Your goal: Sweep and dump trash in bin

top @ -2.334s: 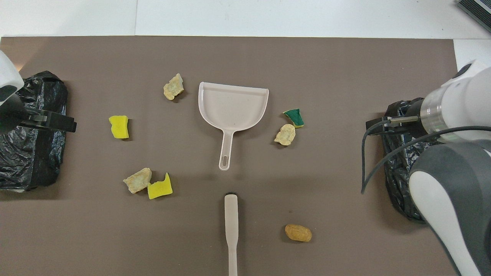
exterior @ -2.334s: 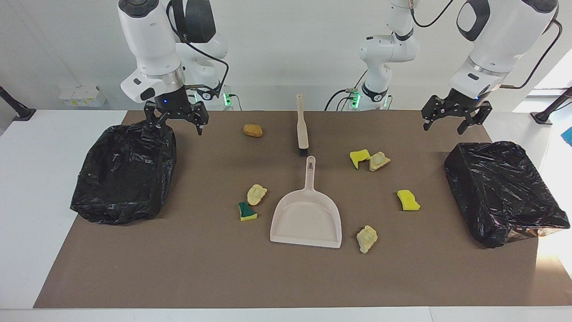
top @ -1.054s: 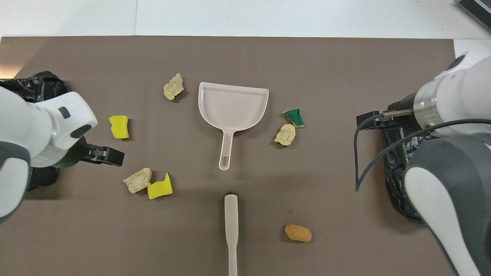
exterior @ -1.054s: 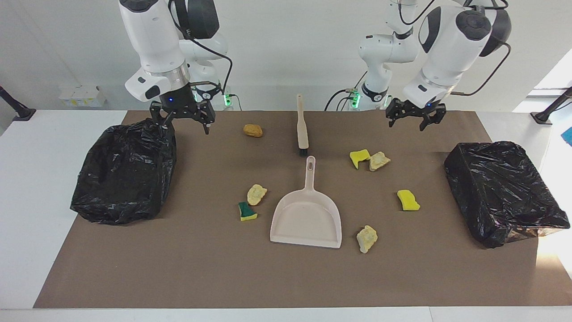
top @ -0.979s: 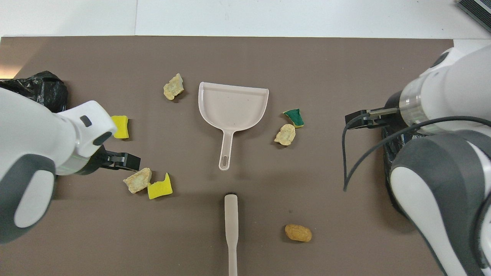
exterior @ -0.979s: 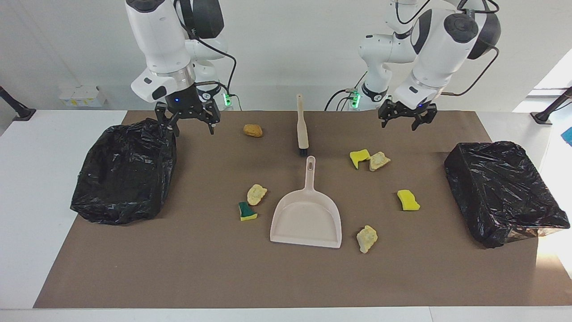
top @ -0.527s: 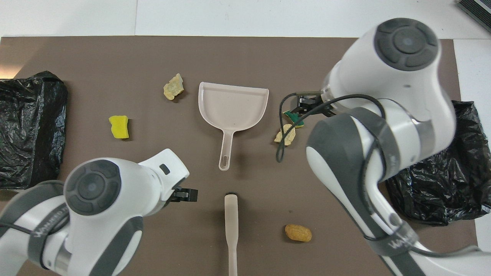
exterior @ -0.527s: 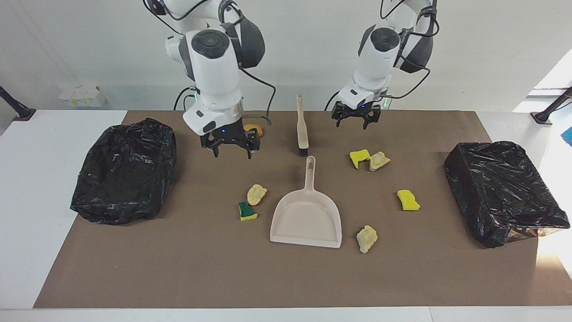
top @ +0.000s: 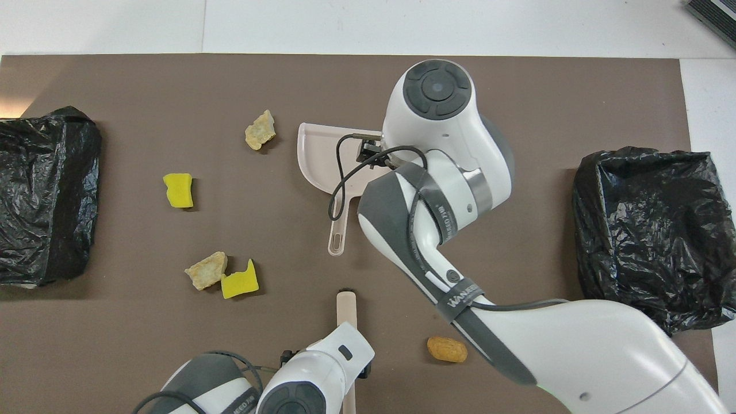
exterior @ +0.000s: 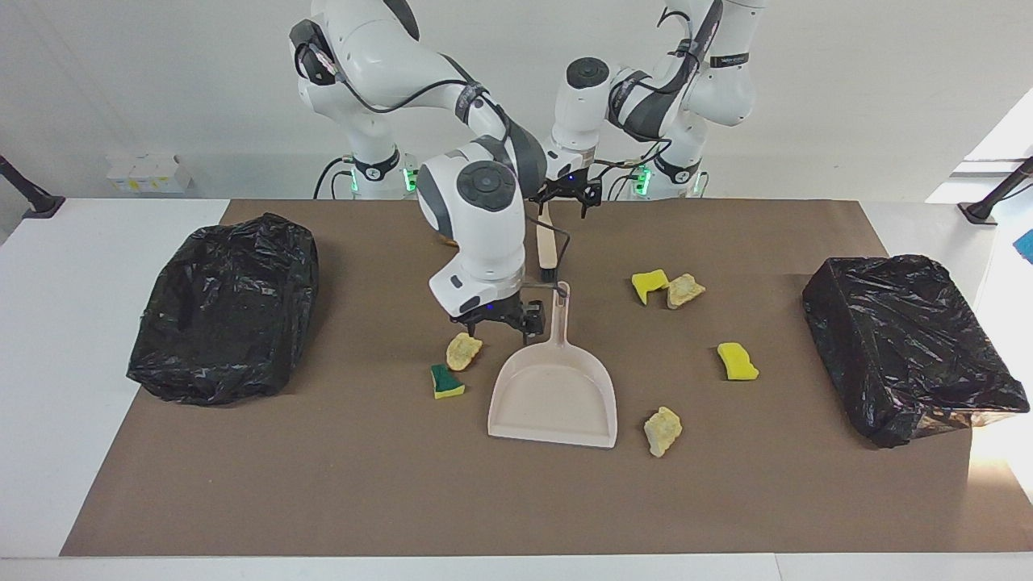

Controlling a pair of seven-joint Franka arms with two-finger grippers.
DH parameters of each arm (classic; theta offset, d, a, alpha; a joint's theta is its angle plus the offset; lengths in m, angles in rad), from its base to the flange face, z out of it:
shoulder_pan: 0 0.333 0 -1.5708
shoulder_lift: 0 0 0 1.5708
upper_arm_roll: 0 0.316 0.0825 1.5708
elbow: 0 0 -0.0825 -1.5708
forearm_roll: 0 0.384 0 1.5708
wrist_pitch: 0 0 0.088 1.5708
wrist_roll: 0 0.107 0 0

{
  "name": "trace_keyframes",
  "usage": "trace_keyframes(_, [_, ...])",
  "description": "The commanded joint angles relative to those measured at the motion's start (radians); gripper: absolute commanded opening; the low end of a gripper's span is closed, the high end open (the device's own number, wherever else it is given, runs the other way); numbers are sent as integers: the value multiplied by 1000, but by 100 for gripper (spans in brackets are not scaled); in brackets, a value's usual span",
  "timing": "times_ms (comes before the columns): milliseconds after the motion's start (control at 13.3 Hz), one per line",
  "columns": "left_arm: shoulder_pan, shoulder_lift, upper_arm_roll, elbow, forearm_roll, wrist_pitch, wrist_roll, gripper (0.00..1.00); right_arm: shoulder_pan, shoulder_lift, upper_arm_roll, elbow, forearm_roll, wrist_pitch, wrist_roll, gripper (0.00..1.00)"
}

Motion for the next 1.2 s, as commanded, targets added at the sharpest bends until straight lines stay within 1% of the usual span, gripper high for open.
trace_keyframes(0, [-110,-37,19,-124,-9,146,-98,100,79,70,-11,54,-34,50,86,100])
trace_keyframes(75, [-130,-45,15,-153,-9,182,-115,100,88,82,-11,63,-37,56,86,100])
trace_keyframes(301, [-136,-56,-31,-166,-9,188,-193,99,112,101,2,42,-66,106,86,100])
trace_keyframes(452, [-136,-56,-38,-166,-9,188,-198,69,132,109,3,17,-70,131,88,99])
trace_keyframes(527, [-136,-56,-38,-166,-9,188,-196,59,137,107,3,-1,-67,133,89,96])
trace_keyframes(602, [-135,-56,-38,-166,-9,188,-198,53,139,106,5,-4,-61,155,92,93])
trace_keyframes(753, [-134,-56,-38,-166,-9,184,-195,21,148,95,3,-55,-69,188,111,92])
trace_keyframes(828, [-130,-54,-38,-164,-9,184,-195,0,148,89,3,-61,-69,186,112,92])
trace_keyframes(979, [-121,-53,-37,-164,-9,178,-193,0,148,90,3,-61,-72,188,122,66])
trace_keyframes(1054, [-118,-53,-35,-164,-9,176,-193,0,145,90,3,-61,-72,188,126,51])
trace_keyframes(1129, [-107,-57,-35,-164,-8,170,-192,0,142,90,3,-61,-74,189,128,25])
